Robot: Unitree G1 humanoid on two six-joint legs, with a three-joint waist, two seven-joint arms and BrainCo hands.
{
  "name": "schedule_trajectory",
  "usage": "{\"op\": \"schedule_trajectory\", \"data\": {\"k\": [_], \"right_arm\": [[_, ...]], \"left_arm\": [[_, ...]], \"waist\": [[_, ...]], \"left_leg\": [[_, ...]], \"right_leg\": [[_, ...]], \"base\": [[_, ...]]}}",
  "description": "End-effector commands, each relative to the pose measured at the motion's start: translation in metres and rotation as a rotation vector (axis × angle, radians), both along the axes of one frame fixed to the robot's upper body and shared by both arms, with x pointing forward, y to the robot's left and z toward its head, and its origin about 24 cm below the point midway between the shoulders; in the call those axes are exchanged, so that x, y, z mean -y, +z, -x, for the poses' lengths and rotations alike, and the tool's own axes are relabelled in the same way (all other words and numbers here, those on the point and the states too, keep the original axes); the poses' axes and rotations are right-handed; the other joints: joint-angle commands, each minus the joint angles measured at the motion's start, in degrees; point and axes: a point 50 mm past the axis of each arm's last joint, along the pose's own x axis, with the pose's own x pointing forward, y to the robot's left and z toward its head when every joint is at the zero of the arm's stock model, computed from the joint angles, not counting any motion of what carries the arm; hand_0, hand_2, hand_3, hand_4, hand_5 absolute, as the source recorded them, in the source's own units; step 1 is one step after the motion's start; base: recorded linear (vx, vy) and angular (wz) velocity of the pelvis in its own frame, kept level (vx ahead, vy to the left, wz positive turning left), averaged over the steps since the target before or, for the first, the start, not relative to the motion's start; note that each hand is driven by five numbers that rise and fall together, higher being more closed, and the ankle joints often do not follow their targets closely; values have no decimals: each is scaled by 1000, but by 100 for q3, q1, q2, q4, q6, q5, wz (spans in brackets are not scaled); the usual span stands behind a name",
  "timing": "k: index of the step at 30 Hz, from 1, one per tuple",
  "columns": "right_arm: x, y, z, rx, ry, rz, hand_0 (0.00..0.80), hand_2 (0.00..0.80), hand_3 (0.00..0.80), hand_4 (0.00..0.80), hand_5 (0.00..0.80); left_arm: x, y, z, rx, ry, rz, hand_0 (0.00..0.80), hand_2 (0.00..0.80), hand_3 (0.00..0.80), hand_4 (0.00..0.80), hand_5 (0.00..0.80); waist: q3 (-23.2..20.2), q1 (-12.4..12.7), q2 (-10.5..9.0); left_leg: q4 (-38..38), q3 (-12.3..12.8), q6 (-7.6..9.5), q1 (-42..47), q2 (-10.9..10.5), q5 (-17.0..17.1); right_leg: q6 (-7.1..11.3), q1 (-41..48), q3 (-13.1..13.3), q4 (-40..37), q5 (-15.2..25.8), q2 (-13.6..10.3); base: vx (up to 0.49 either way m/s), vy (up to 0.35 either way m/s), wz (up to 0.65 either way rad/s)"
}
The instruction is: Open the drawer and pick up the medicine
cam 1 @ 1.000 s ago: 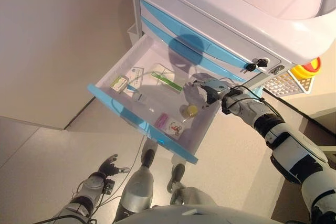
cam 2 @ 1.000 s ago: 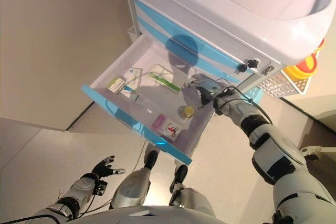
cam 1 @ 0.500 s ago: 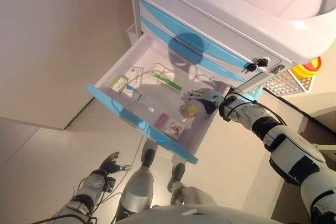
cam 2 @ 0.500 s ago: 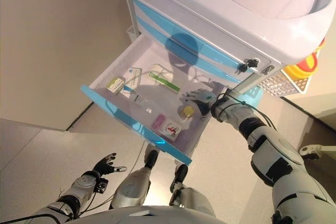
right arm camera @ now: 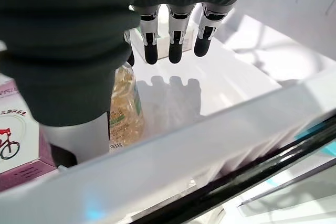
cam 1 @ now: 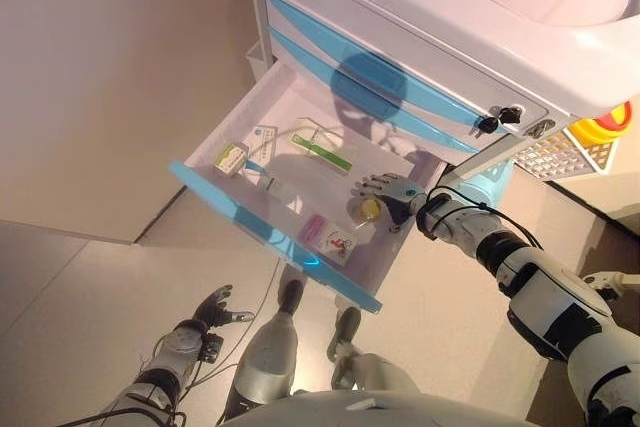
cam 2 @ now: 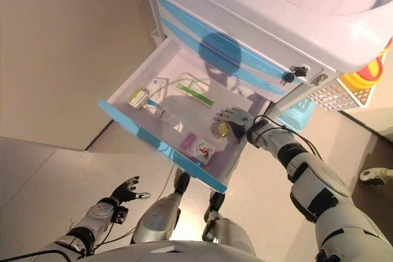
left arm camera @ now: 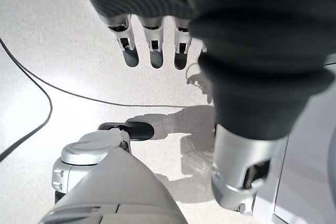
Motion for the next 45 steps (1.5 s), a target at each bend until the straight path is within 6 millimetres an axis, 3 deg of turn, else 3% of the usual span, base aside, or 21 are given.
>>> {"op": "schedule_trajectory", "data": {"k": [1, 26, 45], "right_arm": [[5, 8, -5, 62, -26, -20, 0, 0, 0, 0, 0], [-11, 11, -4, 101, 3, -150, 0, 0, 0, 0, 0], [-14, -1, 2, 23, 1, -113, 0, 0, 0, 0, 0]], "left_arm": [[8, -3, 6, -13, -64, -4, 0, 0, 0, 0, 0], [8, -2, 8, -16, -89, -10, 0, 0, 0, 0, 0], [2, 0, 8, -21, -100, -27, 0, 0, 0, 0, 0]], "waist": [[-65, 40, 65], [-18, 138, 93], [-15, 199, 36]], "left_leg": [[-2, 35, 181, -248, -243, -488], [8, -73, 207, -249, -251, -485], [14, -141, 210, -239, -246, -500]], "right_leg": [[651, -381, 182, 482, 49, -493], [731, -372, 80, 521, 86, -534], [750, -333, 40, 511, 85, -535]], "base": [[0, 0, 0], [0, 0, 0], [1, -1, 0]]}}
